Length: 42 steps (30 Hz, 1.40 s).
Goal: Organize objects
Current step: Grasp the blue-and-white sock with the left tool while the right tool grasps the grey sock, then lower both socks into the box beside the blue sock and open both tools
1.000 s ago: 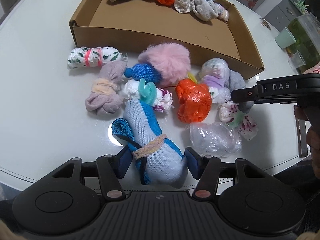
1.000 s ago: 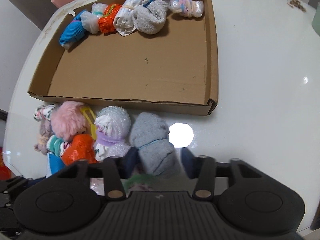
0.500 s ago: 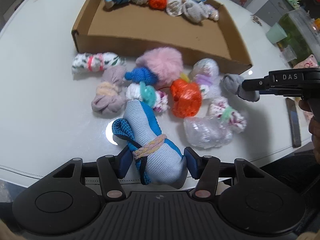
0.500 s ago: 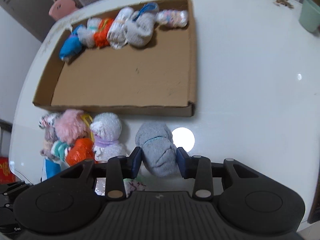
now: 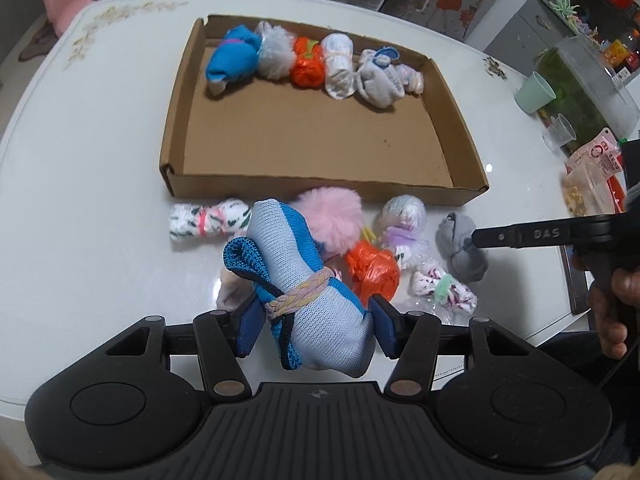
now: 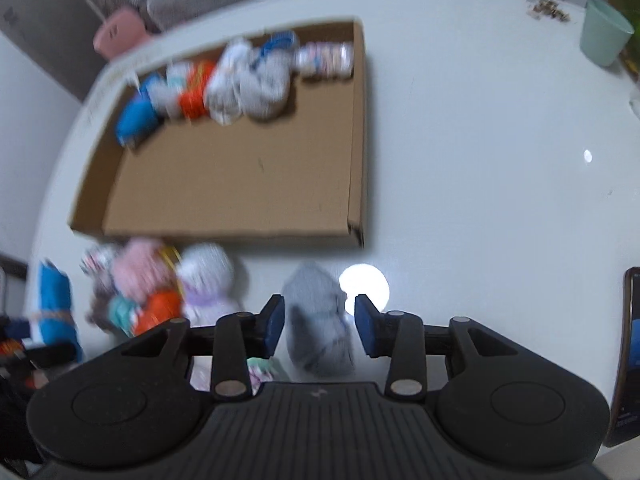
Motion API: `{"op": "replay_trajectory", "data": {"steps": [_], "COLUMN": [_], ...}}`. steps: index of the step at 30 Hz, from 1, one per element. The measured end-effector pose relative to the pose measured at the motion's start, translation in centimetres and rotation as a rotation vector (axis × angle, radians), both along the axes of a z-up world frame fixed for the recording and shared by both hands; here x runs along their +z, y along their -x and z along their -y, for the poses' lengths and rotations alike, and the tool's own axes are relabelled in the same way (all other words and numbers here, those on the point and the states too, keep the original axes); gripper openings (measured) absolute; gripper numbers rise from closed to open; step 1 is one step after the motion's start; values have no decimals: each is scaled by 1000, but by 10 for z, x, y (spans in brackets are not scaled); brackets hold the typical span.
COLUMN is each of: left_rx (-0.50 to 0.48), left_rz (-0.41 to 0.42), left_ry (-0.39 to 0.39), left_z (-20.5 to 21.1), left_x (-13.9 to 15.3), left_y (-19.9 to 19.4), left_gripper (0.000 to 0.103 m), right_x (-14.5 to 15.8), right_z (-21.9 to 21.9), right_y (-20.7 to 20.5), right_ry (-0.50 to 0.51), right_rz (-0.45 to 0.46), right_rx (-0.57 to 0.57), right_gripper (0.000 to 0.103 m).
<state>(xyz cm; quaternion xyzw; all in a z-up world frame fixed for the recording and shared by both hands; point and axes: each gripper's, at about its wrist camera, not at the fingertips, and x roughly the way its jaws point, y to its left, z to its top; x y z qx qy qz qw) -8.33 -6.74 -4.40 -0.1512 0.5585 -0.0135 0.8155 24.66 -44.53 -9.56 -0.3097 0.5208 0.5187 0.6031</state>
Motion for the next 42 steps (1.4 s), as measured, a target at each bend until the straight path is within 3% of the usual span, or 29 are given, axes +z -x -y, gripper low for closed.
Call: {"op": "replay_trajectory", "data": {"steps": [5,11,18,23,29,36,42], "left_rx": [-3,-8,-33,-76,-141,-218,-246], "left_rz": [2,17,76,112,85,22,14], "left_ry": [6,-6,-68,-139,-201,-263,-320], "left_z": [-1,-9,-26,-37,-41,-43,-48], "left_x": [2,15,45,54,29,-21,-40], "left_y": [1,-5,-34,-79,-131,-147,-159], "left_gripper": [63,62,63,63,63,63,63], "right_x": [-22,-29,29,58,67,12,-7], "right_z": [-9,-10,6,-13,-76,-144,-165], "right_y": [15,23,-2,-16,9,44,65], "right_ry": [78,101,-103,-231,-312,-249,-210], "right_rz": [46,74,-5,-78,-123,-157,-195], "right_rx": [50,85,24,-17,62,136,191], "right_gripper": [45,33,32,32,32,32,33]}}
